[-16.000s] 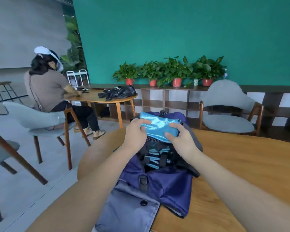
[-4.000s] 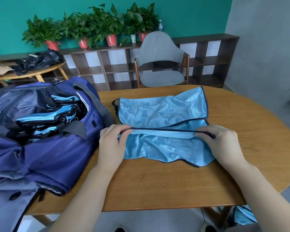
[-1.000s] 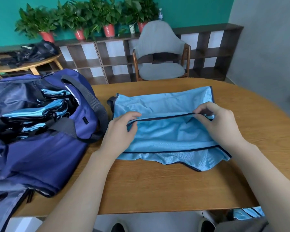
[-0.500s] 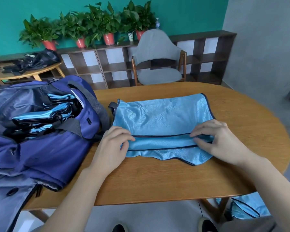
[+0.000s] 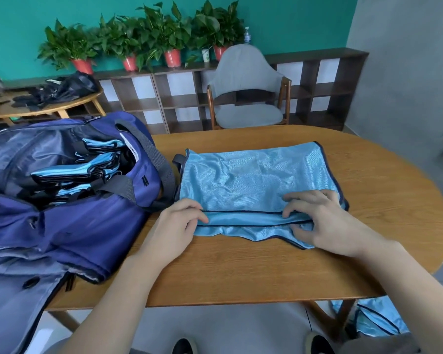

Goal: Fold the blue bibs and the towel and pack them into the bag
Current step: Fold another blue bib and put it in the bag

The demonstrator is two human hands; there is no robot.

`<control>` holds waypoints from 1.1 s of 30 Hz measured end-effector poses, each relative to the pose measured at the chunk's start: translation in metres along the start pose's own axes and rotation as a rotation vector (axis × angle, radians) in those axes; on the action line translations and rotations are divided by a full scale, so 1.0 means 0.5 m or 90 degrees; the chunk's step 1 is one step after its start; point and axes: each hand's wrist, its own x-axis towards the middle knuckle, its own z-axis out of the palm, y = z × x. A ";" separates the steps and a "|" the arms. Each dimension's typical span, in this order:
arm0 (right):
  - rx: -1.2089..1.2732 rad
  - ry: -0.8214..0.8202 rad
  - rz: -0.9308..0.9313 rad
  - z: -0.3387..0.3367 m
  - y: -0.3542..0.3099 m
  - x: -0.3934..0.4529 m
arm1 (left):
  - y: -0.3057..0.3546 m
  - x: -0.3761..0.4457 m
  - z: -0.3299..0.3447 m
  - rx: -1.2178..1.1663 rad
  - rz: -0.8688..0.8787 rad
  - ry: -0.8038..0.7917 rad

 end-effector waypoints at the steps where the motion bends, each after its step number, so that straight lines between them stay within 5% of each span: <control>1: -0.009 -0.001 -0.002 0.004 -0.001 0.003 | -0.002 0.000 0.000 0.004 -0.004 -0.008; 16: -0.004 0.058 -0.011 0.016 0.003 0.004 | 0.023 0.007 0.013 -0.002 -0.034 -0.051; 22: -0.023 0.006 -0.009 0.016 -0.005 0.012 | 0.022 0.008 0.010 -0.013 -0.051 -0.065; 33: 0.010 0.058 -0.023 0.029 -0.060 0.027 | 0.025 0.015 0.021 0.045 0.037 0.004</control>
